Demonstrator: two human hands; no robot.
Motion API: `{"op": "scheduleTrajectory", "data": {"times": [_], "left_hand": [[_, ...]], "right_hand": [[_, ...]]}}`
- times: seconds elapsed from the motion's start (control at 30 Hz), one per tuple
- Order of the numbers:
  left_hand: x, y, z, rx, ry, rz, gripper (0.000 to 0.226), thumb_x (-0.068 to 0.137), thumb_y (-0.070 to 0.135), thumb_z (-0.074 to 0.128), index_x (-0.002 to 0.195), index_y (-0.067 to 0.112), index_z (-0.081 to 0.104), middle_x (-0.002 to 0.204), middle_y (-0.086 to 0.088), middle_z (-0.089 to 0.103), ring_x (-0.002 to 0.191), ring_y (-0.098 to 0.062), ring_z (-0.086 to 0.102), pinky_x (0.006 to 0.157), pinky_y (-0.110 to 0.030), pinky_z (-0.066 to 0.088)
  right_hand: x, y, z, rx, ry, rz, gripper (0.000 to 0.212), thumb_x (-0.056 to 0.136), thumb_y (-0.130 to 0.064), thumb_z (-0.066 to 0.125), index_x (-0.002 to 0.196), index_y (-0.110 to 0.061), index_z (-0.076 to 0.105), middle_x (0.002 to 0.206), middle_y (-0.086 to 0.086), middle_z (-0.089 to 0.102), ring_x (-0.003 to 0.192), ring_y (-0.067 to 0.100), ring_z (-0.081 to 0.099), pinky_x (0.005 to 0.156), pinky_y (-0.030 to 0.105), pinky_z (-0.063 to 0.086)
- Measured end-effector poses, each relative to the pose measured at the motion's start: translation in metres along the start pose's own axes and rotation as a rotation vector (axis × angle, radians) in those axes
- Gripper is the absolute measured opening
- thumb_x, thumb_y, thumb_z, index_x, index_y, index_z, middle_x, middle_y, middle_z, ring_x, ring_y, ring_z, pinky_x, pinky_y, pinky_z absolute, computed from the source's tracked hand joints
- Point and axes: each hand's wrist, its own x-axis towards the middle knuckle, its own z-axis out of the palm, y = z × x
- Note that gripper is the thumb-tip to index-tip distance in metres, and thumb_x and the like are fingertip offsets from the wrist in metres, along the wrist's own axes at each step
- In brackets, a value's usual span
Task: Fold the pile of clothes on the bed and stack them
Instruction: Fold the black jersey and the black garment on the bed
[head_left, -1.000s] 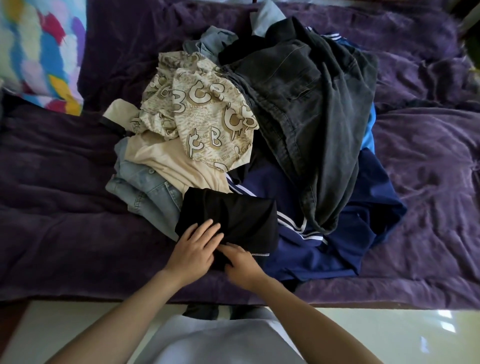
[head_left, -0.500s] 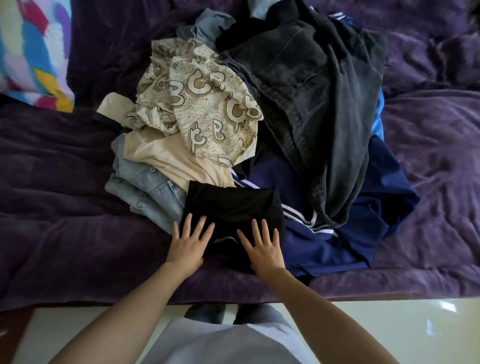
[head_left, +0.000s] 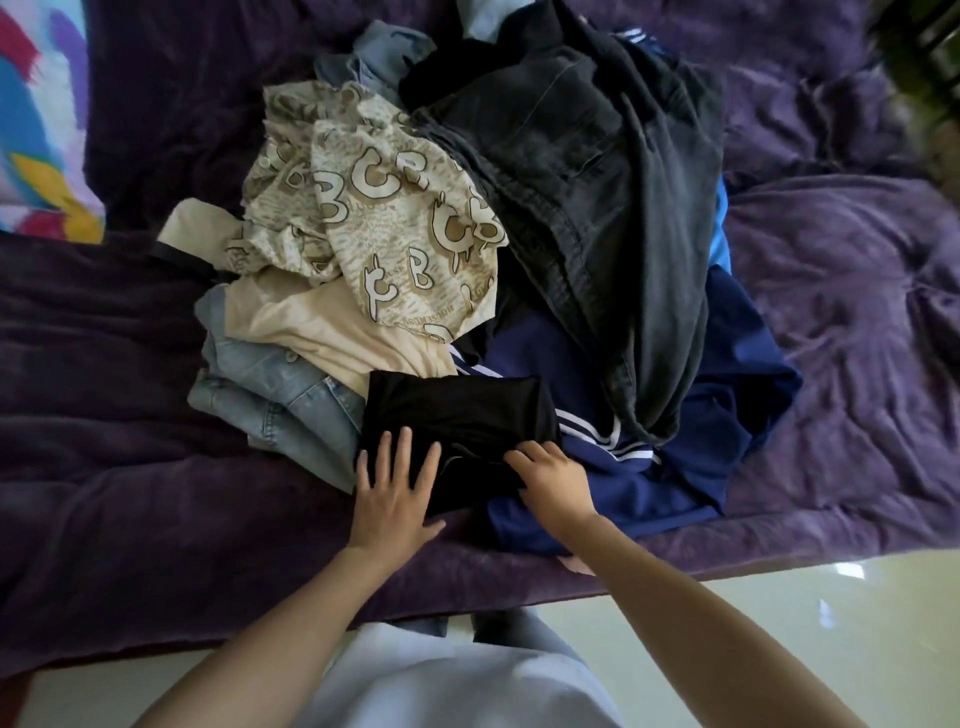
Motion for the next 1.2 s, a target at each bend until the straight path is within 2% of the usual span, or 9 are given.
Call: {"op": "scheduleTrajectory", "data": {"times": [0.17,0.27,0.33,0.4,0.57,0.73,0.93,1.03,1.2], "left_hand": [[0.007,0.025,0.003,0.006,0.14,0.166,0.124,0.033,0.047,0.088,0.138,0.023,0.028,0.133,-0.02,0.042,0.119,-0.036,0.046,0.087,-0.056,0.046],[0.022,0.026,-0.003,-0.049,0.244,0.22,0.077,0.068,0.025,0.065,0.137,0.025,0.031,0.116,-0.016,0.058,0.093,-0.033,0.065,0.074,-0.047,0.053],[0.033,0.029,-0.013,-0.091,0.38,0.29,0.063,0.073,0.012,0.044,0.135,0.023,0.036,0.094,-0.011,0.066,0.074,-0.028,0.066,0.058,-0.037,0.053],[0.046,0.033,-0.031,-0.103,0.519,0.365,0.057,0.073,0.008,0.042,0.129,0.022,0.042,0.083,-0.007,0.066,0.066,-0.025,0.063,0.051,-0.032,0.051],[0.076,0.062,-0.085,-0.054,0.757,0.528,0.05,0.074,0.01,0.056,0.123,0.02,0.047,0.084,-0.005,0.066,0.065,-0.023,0.062,0.051,-0.03,0.049],[0.086,0.12,-0.131,-0.033,0.906,0.589,0.045,0.076,0.004,0.049,0.119,0.017,0.05,0.084,-0.005,0.067,0.065,-0.023,0.062,0.051,-0.03,0.049],[0.089,0.23,-0.152,0.008,0.992,0.62,0.044,0.075,0.003,0.043,0.116,0.018,0.05,0.082,-0.005,0.067,0.065,-0.023,0.062,0.051,-0.031,0.049],[0.091,0.29,-0.156,0.01,1.027,0.65,0.045,0.073,0.001,0.041,0.115,0.017,0.05,0.082,-0.006,0.067,0.065,-0.024,0.063,0.052,-0.031,0.05],[0.097,0.367,-0.165,0.009,1.037,0.684,0.048,0.07,0.002,0.039,0.115,0.016,0.05,0.083,-0.007,0.066,0.066,-0.025,0.063,0.052,-0.032,0.05]], "right_hand": [[-0.009,0.017,-0.03,0.09,0.091,0.024,0.062,0.021,-0.011,0.087,0.081,-0.021,0.071,0.08,-0.006,0.068,0.059,0.018,0.064,0.037,0.014,0.041],[-0.016,0.023,-0.049,0.047,0.112,-0.018,0.062,0.023,-0.013,0.087,0.082,-0.019,0.071,0.081,-0.004,0.068,0.059,0.019,0.063,0.038,0.015,0.042],[-0.024,0.03,-0.064,0.001,0.121,-0.018,0.06,0.024,-0.016,0.089,0.081,-0.019,0.071,0.08,-0.004,0.068,0.058,0.018,0.063,0.037,0.015,0.04],[-0.034,0.041,-0.078,-0.044,0.139,-0.003,0.06,0.023,-0.018,0.091,0.08,-0.02,0.072,0.079,-0.004,0.068,0.058,0.017,0.064,0.036,0.015,0.039],[-0.061,0.078,-0.118,-0.075,0.263,0.039,0.06,0.029,-0.014,0.093,0.085,-0.018,0.072,0.084,-0.002,0.069,0.063,0.017,0.067,0.038,0.016,0.044],[-0.095,0.122,-0.159,-0.132,0.389,0.024,0.078,0.03,-0.013,0.091,0.098,-0.022,0.053,0.09,0.001,0.07,0.066,0.018,0.066,0.039,0.016,0.042],[-0.166,0.2,-0.185,-0.202,0.524,0.026,0.06,0.042,-0.013,0.088,0.096,-0.019,0.062,0.091,0.003,0.07,0.068,0.02,0.067,0.04,0.017,0.046],[-0.206,0.244,-0.194,-0.25,0.562,0.046,0.034,0.055,-0.017,0.066,0.089,-0.014,0.07,0.09,0.004,0.069,0.066,0.022,0.067,0.039,0.019,0.047],[-0.256,0.296,-0.209,-0.24,0.556,0.108,0.049,0.044,-0.008,0.084,0.091,-0.011,0.07,0.091,0.007,0.069,0.069,0.025,0.067,0.039,0.023,0.049]]}}
